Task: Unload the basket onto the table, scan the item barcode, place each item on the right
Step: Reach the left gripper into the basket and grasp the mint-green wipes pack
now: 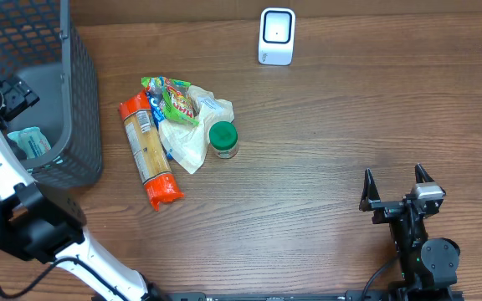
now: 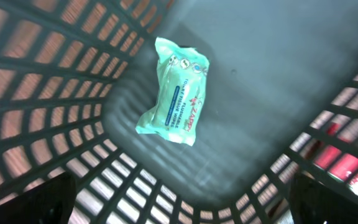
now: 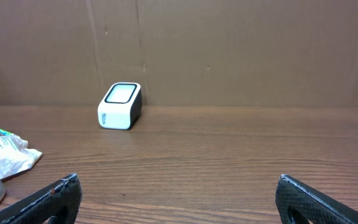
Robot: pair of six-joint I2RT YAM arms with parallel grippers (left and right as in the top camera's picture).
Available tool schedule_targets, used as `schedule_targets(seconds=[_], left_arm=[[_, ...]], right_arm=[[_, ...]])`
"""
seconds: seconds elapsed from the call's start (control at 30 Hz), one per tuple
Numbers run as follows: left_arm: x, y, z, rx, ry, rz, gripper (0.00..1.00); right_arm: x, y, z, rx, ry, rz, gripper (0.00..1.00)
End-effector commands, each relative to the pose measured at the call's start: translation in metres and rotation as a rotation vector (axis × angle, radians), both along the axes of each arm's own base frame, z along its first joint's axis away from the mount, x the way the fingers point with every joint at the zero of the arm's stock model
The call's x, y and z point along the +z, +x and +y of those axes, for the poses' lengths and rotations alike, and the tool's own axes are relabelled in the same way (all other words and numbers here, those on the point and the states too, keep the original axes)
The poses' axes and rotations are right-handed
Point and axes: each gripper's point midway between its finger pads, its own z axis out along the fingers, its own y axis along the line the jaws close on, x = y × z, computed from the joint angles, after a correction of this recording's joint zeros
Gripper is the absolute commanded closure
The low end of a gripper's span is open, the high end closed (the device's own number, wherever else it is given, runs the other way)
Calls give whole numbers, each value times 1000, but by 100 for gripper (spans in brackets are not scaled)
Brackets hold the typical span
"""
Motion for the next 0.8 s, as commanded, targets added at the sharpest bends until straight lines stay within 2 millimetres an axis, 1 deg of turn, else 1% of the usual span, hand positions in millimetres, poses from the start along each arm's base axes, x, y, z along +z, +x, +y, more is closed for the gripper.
schedule_targets(seconds=[0.0,0.13,0.2,0.33,0.4,0.63,0.77], left_arm=[[-38,9,3,-47,-87,39,0],[-73,20,2,-107,-149,77,1],[-90,21,3,-109,-168,107,1],[-114,21,6,-111,-185,156,2],[-121,19,11,-104,-168,181,2],[-131,24,18,-101,-147,184,0],[-150,19,20,-89,-153,235,0]], right_arm=[[-3,0,-1,-7,-7,0,0],[-3,0,-1,-7,-7,0,0],[-3,0,-1,-7,-7,0,0],[-3,0,-1,-7,-7,0,0],[-3,0,-1,-7,-7,0,0],[-3,0,-1,-7,-7,0,0],[-3,0,-1,-7,-7,0,0]])
